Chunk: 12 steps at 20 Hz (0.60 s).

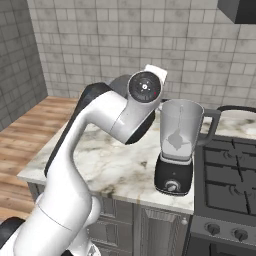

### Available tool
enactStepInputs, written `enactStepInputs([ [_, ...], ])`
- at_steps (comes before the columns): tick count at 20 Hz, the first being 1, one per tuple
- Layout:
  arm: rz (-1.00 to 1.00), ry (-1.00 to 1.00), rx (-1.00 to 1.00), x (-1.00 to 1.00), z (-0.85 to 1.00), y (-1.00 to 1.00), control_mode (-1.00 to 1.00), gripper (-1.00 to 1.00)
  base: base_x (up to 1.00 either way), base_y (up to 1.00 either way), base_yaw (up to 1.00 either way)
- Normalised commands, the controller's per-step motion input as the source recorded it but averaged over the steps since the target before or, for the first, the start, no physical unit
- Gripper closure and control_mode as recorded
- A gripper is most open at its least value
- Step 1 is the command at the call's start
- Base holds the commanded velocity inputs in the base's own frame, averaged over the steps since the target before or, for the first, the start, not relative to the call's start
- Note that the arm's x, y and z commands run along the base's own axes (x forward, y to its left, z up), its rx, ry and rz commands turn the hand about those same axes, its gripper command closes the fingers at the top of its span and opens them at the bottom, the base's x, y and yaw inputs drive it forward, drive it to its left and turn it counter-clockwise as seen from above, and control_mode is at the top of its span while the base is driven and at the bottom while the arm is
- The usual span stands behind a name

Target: Grab the lemon wedge and garlic from the fridge, place them in the blender, close the lid, and turn on the blender to create a marinade.

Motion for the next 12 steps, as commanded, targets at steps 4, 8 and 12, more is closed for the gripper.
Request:
enactStepInputs([
  [4,-0.31,0.05,0.15,0.00,0.06,-0.91,-1.00,1.00,0.00,0.00,0.00],
  [8,-0.28,0.01,0.16,-0.02,0.25,-0.92,-1.00,1.00,0.00,0.00,0.00],
  [12,-0.21,0.02,0.12,0.00,0.03,-0.62,-1.00,1.00,0.00,0.00,0.00],
])
